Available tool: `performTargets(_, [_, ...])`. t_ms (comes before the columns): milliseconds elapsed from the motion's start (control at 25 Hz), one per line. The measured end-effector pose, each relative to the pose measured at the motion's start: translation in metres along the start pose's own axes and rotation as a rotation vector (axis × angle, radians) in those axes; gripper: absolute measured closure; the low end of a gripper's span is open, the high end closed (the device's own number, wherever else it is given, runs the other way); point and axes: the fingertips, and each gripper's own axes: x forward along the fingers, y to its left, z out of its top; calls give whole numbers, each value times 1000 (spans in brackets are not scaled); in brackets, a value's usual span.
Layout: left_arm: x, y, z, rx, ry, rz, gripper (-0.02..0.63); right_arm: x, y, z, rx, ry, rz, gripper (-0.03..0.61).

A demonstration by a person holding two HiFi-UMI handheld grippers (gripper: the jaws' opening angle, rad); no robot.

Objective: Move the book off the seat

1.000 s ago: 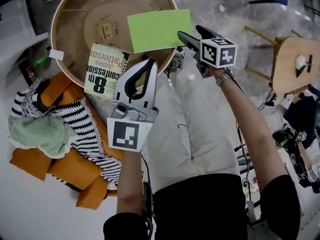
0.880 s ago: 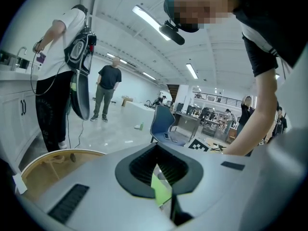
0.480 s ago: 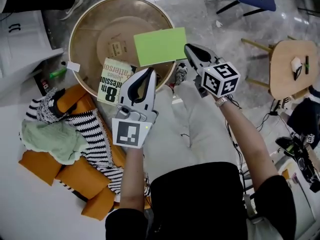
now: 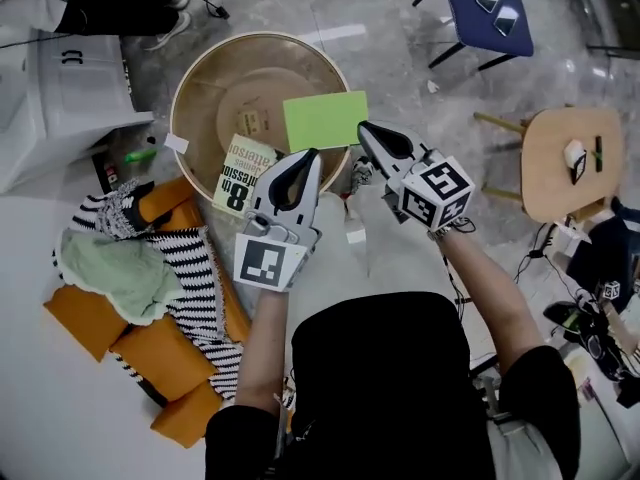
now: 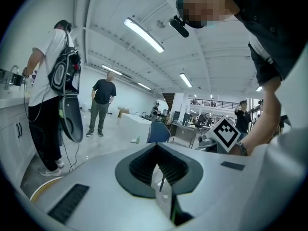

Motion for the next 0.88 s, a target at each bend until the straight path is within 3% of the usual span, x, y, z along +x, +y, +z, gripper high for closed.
performTargets(440, [-37, -46, 89, 34, -56, 13, 604, -72, 75, 116, -116, -101, 126, 563])
performTargets(880, [-67, -84, 141, 53, -79, 22, 604, -132, 125, 167, -172, -149, 173, 563])
